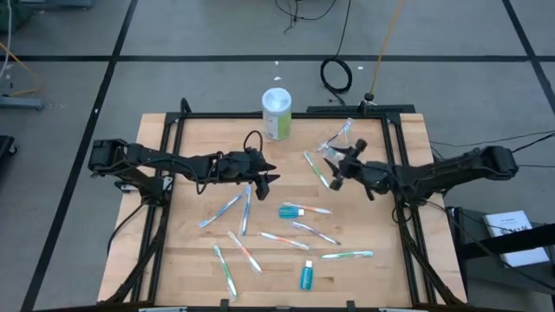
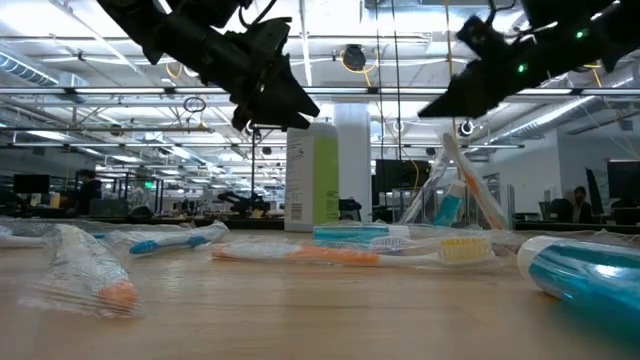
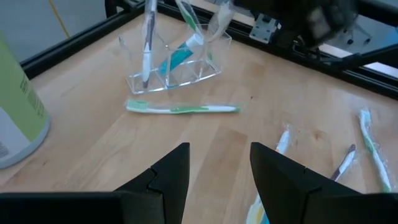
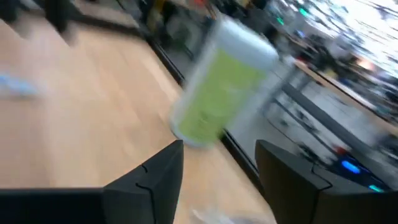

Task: Pick & Place toothbrushing station
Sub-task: Adjust the orange toothbrush in the transparent organizer

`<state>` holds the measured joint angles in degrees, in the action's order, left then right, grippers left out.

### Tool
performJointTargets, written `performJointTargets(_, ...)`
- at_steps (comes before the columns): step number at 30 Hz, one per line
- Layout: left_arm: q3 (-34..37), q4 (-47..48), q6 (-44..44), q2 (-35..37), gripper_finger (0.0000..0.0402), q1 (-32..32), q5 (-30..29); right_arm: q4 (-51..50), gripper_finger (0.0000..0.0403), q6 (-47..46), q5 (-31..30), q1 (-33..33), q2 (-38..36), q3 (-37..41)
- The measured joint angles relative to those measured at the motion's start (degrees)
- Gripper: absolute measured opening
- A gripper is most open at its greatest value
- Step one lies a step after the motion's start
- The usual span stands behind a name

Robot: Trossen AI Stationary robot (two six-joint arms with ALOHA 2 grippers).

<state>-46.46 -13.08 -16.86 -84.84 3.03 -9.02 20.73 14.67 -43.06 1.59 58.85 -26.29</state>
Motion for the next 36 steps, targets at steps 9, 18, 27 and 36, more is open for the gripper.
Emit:
performJointTargets(9,0.0,0.2,0.2,0.0,0.0175,0.0,0.0,-2.7,0.0209,0.5,-20.5,-1.4,1.6,-0.3)
performJointTargets(18,0.0,0.2,0.2,0.0,0.0175,0.0,0.1,-2.6,0.0200,3.0,-36.0,-1.6,0.0,-0.3)
performJointTargets(27,0.0,0.6,-0.1,0.0,0.0175,-0.2,0.2,-2.6,0.0199,3.9,-43.9,-1.6,0.0,-0.2)
performJointTargets(36,0.0,1.3,-0.1,0.0,0.0175,-0.2,0.2,-2.6,0.0199,2.6,-42.4,-3.8,-0.3,3.4)
